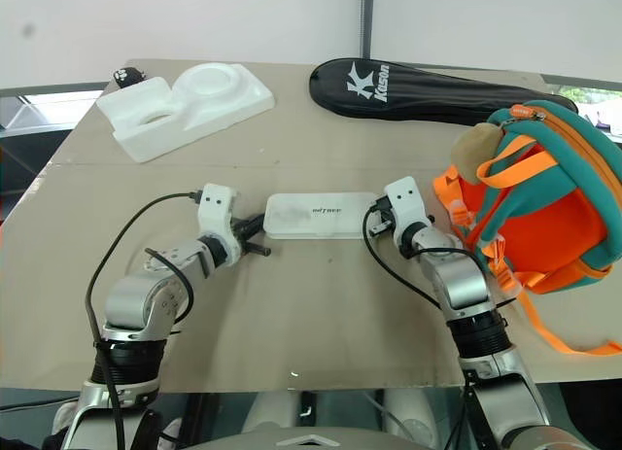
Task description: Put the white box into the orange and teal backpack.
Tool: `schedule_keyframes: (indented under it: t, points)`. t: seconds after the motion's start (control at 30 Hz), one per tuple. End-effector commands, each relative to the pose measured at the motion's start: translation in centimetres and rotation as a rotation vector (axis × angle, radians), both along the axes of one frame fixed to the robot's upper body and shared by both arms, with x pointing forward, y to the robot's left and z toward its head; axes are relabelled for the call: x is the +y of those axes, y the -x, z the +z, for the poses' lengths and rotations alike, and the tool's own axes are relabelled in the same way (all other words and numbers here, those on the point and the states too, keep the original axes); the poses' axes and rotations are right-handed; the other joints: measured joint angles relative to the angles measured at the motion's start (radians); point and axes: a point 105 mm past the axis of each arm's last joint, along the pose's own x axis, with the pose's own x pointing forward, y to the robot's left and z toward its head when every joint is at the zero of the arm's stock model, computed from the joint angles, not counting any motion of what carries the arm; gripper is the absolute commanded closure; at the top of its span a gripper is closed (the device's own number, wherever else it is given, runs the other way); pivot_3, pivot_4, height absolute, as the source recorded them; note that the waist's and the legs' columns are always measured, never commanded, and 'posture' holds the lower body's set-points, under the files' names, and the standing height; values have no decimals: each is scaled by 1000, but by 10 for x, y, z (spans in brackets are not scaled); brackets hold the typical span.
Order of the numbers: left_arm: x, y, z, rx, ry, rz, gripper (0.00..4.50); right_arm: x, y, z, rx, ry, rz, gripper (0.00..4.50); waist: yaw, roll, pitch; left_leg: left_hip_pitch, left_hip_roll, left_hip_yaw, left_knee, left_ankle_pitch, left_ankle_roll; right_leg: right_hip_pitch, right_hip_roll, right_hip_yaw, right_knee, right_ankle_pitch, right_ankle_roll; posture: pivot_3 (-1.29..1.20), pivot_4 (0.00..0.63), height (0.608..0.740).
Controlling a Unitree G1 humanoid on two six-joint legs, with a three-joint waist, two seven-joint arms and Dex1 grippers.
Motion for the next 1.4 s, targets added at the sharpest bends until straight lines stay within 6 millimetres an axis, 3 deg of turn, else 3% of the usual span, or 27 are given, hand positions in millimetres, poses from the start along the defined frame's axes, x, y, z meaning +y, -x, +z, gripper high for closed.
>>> schedule_keyframes:
  t: [0.03,0.2,0.37,0.57,0.7,0.83,1.1,1.4]
  points:
    - [-16,22,5,-19,-6,-136,4500,15,28,11,1,-48,146,4417,0,0,0,0,0,0,0,0,0,0,0,0,0,0,0,0,150,740]
    - [-14,53,4,-1,-35,-202,4500,10,63,10,49,-43,192,4417,0,0,0,1,0,0,-1,0,0,0,-1,0,0,0,0,0,150,740]
    - [14,72,0,75,-13,-193,4500,-7,82,-1,97,5,170,4417,0,0,0,2,1,0,-1,0,0,0,-1,0,0,-3,-5,0,150,740]
    - [58,83,5,212,115,-142,1890,-34,74,1,68,93,140,4500,0,0,0,4,1,1,0,0,0,0,-2,0,0,-3,-5,0,150,740]
    - [67,101,12,418,312,-203,50,-42,66,10,28,142,155,4500,-1,0,0,3,1,2,-1,0,0,0,-2,0,0,-3,-5,0,150,740]
    - [59,95,18,534,477,-234,50,-33,59,15,3,160,201,4500,0,1,1,3,0,1,-1,0,0,0,-1,0,0,-3,-4,0,150,740]
    - [20,64,0,599,572,-248,50,-7,49,1,3,295,342,4500,2,0,0,2,0,1,1,0,0,1,-1,0,0,-2,-4,0,150,740]
    - [-15,60,-3,641,662,-342,50,31,50,-1,-22,237,443,4500,1,-1,-2,3,0,0,1,0,0,1,-1,0,0,-2,-3,0,150,740]
